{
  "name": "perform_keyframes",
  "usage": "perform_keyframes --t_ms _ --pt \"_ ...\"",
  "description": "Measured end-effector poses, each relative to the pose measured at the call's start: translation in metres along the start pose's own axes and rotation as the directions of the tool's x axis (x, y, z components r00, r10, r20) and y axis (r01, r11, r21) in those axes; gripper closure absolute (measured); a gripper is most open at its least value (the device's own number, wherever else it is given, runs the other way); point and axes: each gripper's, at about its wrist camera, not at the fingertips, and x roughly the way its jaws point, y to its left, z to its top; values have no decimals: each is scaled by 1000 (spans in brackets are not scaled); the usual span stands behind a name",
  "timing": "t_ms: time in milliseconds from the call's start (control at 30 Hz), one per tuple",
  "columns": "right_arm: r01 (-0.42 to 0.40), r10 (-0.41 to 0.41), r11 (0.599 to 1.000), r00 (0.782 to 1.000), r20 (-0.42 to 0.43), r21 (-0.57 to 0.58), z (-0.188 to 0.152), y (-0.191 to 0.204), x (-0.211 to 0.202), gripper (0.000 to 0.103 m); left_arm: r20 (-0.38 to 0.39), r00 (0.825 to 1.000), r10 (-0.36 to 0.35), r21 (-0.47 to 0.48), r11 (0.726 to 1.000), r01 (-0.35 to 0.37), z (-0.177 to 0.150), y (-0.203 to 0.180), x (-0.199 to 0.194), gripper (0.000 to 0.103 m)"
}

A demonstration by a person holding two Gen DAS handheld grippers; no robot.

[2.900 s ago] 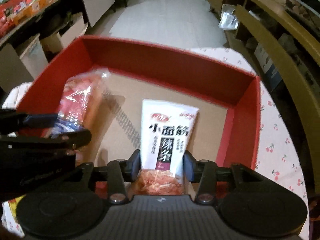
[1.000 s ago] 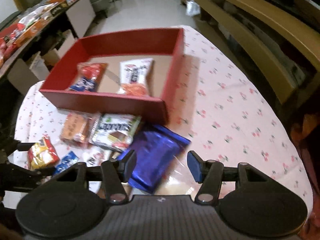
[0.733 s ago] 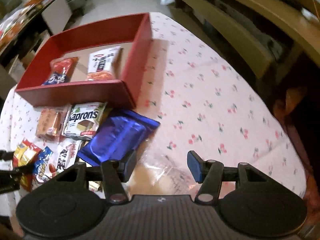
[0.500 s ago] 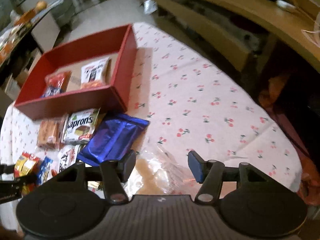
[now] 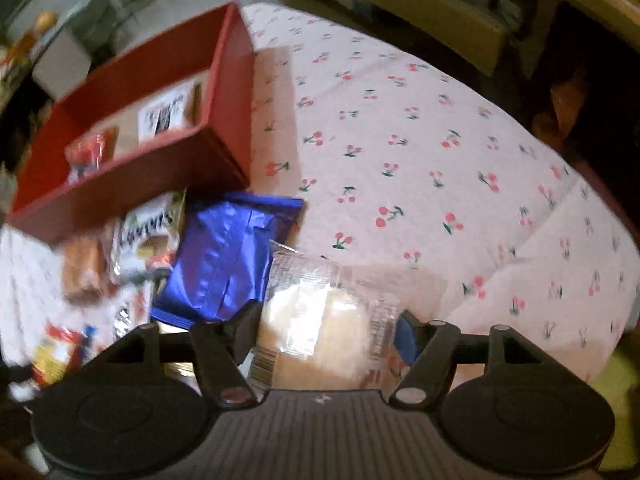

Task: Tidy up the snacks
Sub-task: 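Grasp the yellow-red packet with left tool while right grasps clear bun bag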

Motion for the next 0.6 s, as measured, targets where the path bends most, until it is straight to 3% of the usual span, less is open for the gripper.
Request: perform_keyframes --t_ms 67,300,467,600 --pt "1 -1 999 1000 9 -51 -4 2 -3 38 1 1000 -3 -5 1000 3 0 1 -1 43" --pt "-55 56 994 998 8 -95 -14 -2 -12 41 4 999 33 -31 999 -33 -2 8 -1 42" --pt "-68 65 990 998 -27 -123 -18 6 -5 39 -17 994 105 -22 994 -105 -4 11 12 18" --pt "-38 38 985 999 0 -171 -21 11 -4 39 -14 994 112 -58 992 -112 -2 18 12 21"
